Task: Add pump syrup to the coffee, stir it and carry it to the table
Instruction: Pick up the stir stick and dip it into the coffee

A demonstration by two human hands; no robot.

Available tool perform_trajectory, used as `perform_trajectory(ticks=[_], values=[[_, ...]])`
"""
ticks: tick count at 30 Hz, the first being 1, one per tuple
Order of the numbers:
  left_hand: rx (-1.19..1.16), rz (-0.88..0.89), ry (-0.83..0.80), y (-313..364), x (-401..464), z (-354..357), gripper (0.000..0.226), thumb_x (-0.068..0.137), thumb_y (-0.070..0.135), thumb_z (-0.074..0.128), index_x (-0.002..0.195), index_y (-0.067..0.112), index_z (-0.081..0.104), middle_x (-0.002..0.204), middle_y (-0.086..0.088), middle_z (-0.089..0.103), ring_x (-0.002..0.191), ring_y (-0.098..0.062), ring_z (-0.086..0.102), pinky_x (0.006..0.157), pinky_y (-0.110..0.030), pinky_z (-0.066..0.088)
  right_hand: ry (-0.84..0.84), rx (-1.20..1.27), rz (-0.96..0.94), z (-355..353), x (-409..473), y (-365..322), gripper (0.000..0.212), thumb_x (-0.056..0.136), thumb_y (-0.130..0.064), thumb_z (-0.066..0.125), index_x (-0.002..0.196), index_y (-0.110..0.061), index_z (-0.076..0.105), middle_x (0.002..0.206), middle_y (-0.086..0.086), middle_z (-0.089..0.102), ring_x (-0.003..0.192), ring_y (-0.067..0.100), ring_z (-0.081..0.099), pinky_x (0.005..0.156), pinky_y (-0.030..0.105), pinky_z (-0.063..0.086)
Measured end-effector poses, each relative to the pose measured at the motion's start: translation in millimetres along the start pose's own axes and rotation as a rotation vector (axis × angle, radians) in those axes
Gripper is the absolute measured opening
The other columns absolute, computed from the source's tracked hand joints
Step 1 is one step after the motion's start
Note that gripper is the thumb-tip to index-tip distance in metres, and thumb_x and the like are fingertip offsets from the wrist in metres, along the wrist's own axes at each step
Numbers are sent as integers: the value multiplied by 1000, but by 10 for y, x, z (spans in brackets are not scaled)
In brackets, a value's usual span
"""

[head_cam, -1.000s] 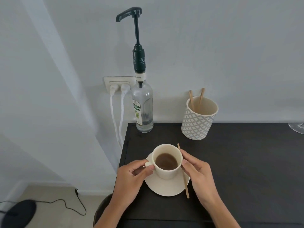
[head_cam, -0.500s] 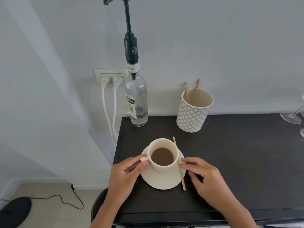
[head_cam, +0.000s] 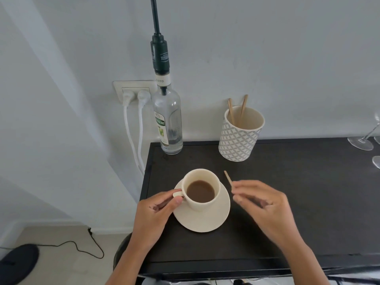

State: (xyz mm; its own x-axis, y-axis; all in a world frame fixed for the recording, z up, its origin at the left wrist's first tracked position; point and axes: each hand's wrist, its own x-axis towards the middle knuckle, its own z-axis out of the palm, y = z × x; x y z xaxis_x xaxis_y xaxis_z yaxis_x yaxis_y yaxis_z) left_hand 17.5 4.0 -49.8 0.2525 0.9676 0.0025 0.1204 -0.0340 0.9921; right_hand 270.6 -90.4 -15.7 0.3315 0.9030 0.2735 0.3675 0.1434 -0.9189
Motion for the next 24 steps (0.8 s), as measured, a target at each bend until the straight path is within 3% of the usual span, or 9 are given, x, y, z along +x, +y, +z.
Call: perform_trajectory(ticks=[3,8,14,19,24], values=[[-15,-2,-8,16,2,-3,23,84,22,75,105,31,82,103,19,83,103,-2,75,84,-13,59,203,126,-88,42,99,-214,15,84,-11,72,94,-18,80,97,-2,80,90,21,78,85,36,63],[-4,7,-13,7,12,-6,28,79,34,73,105,33,81,105,17,82,105,-6,75,89,-19,61,421,276,-278,156,240,-491,19,96,4,60,99,-14,65,88,11,73,68,22,74,64,32,63],[-4,7,-13,48,-3,-7,23,77,35,73,94,50,81,102,24,82,103,1,74,84,-14,60,347,246,-113,377,220,-419,31,97,11,56,92,-18,62,81,8,71,56,22,68,52,32,56],[2,-20,-4,27,4,-3,27,76,41,73,101,40,81,105,22,81,106,-1,74,90,-21,61,222,118,-51,515,205,-363,27,98,4,58,90,-22,64,86,2,74,64,20,72,59,29,58],[6,-26,-3,25,3,2,29,77,40,73,105,36,83,107,19,82,106,-4,75,92,-25,60,249,32,-95,459,239,-371,29,98,0,58,93,-28,63,89,-5,75,70,19,74,62,28,61]])
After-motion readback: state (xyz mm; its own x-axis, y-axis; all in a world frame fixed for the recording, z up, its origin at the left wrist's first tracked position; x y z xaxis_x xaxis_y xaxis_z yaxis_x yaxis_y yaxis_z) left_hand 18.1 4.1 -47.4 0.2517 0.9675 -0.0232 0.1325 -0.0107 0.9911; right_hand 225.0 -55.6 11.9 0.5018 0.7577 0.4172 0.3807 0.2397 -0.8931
